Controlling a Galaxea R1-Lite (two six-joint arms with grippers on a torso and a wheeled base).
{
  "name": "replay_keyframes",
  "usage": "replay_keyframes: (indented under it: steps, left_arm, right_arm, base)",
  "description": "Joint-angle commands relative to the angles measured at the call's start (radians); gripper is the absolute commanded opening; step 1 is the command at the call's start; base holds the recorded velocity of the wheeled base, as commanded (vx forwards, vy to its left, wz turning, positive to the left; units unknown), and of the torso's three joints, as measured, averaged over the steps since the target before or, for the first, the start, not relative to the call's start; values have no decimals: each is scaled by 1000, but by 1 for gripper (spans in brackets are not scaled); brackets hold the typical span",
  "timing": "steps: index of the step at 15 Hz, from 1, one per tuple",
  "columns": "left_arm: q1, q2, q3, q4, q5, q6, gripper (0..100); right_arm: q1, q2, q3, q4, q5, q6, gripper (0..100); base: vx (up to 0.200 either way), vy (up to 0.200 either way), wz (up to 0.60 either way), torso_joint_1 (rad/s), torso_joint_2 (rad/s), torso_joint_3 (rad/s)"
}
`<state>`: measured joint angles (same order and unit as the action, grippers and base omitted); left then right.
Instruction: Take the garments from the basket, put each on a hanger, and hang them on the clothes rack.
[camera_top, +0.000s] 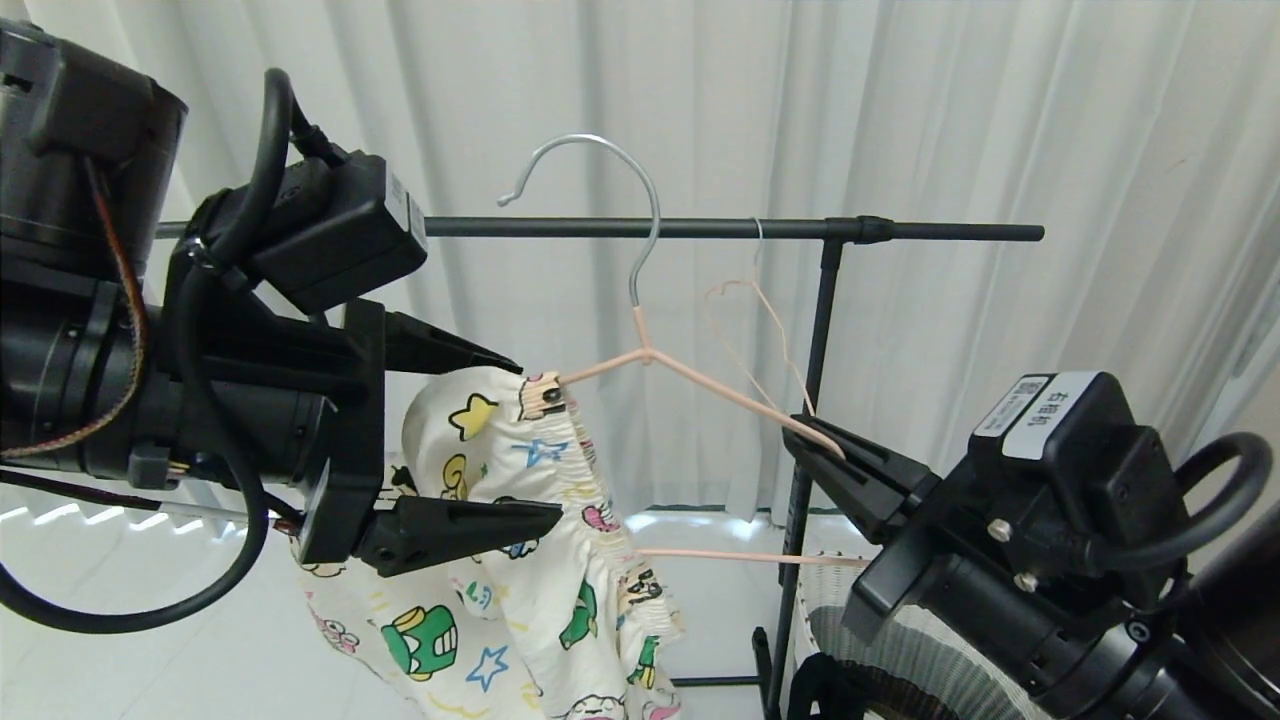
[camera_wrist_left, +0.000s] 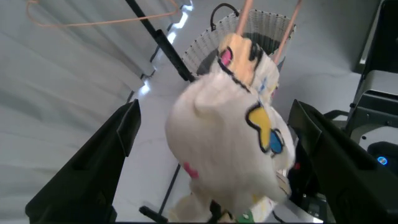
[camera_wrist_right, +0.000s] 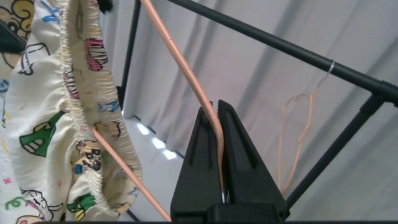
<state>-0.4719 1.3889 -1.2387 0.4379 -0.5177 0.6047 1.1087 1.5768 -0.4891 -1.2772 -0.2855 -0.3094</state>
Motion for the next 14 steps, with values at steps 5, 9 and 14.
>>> replay_keyframes:
  steps: [5, 9, 14]
  left_arm:
    - [-14, 15, 21, -34, -1, -2, 100]
    - [-27, 18, 24, -38, -1, -2, 0]
    - [-33, 19, 25, -38, -2, -3, 0]
  right_arm:
    - [36, -4, -2, -1, -1, -8, 0]
    - [54, -9, -2, -1, -3, -8, 0]
    - [57, -11, 1, -1, -4, -8, 0]
  base:
    - [0, 0, 0, 0, 0, 0]
    - [0, 0, 0, 0, 0, 0]
    - [0, 0, 0, 0, 0, 0]
